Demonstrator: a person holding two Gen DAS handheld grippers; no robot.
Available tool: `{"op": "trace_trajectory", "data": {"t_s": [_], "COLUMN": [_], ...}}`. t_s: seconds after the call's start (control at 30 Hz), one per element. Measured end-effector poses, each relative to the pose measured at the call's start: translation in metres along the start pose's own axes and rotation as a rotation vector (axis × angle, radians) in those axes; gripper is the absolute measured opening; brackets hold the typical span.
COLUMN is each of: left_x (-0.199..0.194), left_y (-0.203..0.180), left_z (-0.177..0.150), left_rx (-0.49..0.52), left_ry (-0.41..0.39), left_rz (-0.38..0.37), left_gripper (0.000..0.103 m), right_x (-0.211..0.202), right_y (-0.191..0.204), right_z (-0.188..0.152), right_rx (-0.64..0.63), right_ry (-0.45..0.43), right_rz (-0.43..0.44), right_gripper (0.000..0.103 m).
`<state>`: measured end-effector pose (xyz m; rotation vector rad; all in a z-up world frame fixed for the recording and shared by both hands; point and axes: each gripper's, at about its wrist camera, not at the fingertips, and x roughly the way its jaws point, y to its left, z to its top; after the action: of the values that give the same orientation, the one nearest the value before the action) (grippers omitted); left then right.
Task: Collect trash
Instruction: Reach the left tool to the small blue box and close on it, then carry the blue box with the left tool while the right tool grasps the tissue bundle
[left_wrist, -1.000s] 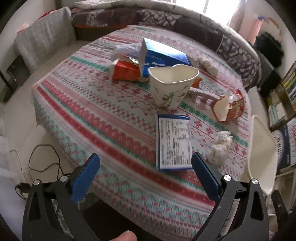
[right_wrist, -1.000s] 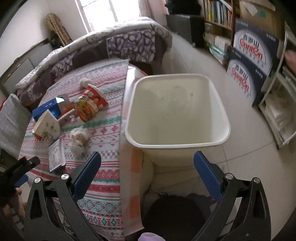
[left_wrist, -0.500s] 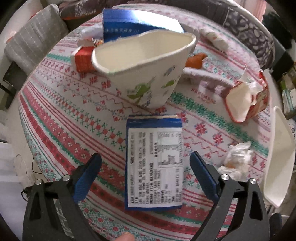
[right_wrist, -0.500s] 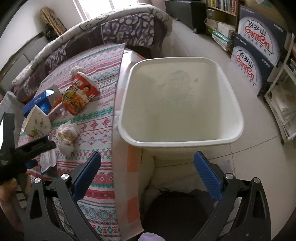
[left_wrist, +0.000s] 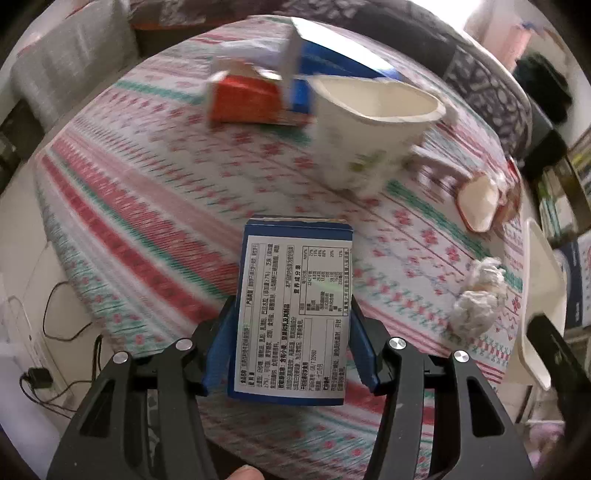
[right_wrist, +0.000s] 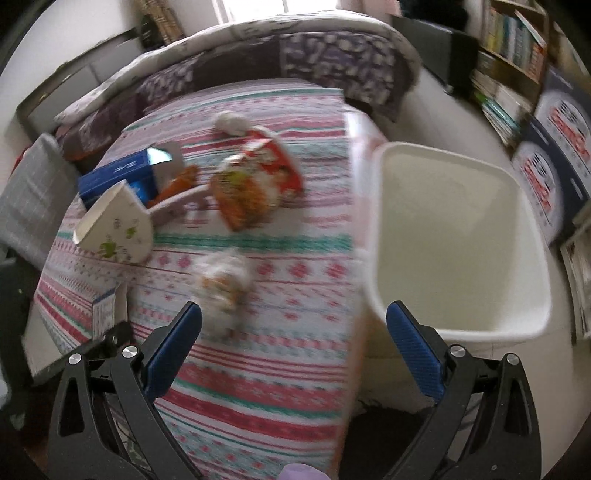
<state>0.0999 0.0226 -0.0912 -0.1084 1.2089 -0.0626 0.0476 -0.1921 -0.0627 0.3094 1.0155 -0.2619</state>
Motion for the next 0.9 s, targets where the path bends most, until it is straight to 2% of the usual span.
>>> {"op": "trace_trajectory", "data": {"t_s": [0.17,0.3,0.4,0.53,0.57,0.6,0.67,0.9], "left_x": [-0.012,-0.02,-0.027,-0.022,-0.023,-0.024,-0.027,-0.042], "left_y": [0.036,0.051,0.056,0.038,0.036,0.036,0.036,0.029], "left_z": [-0.006,-0.008,-0.009,-0.001,0.0,0.0,-0.002,-0.001], "left_rx": [-0.051,-0.073,-0.071,-0.068,-0.068,-0.067,-0.065,-0.05], "left_ry": [-0.039,-0.062,-0.08,-0.097,-0.1,-0.103,-0.116,-0.171], "left_rz": [0.014,0.015,0.015,0.015,0.013,0.014,0.019,0.025], "left_gripper": [0.055,0.055,0.055,0.055,0.055,0.056,0.055,0.055], "right_x": [0.016,0.033,0.044,0.054,0.053,0.052,0.05,0.026], "right_y": [0.032,0.05,0.054,0.052,0.051,0.051,0.047,0.04], "right_z": [0.01,0.014,0.012,0.005,0.004,0.003,0.004,0.007], "right_rx": [-0.034,-0.067,-0.07,-0.081,-0.087,-0.09,-0.08,-0.083], "right_ry": [0.018,0.052,0.089,0.129,0.114,0.107,0.106,0.032], "right_rz": [0.019,0.007,0.008,0.013,0.0,-0.001,0.023,0.053], "right_gripper": [0.095,0.083,0.072,0.047,0.038,0.035,0.032,0.031]}}
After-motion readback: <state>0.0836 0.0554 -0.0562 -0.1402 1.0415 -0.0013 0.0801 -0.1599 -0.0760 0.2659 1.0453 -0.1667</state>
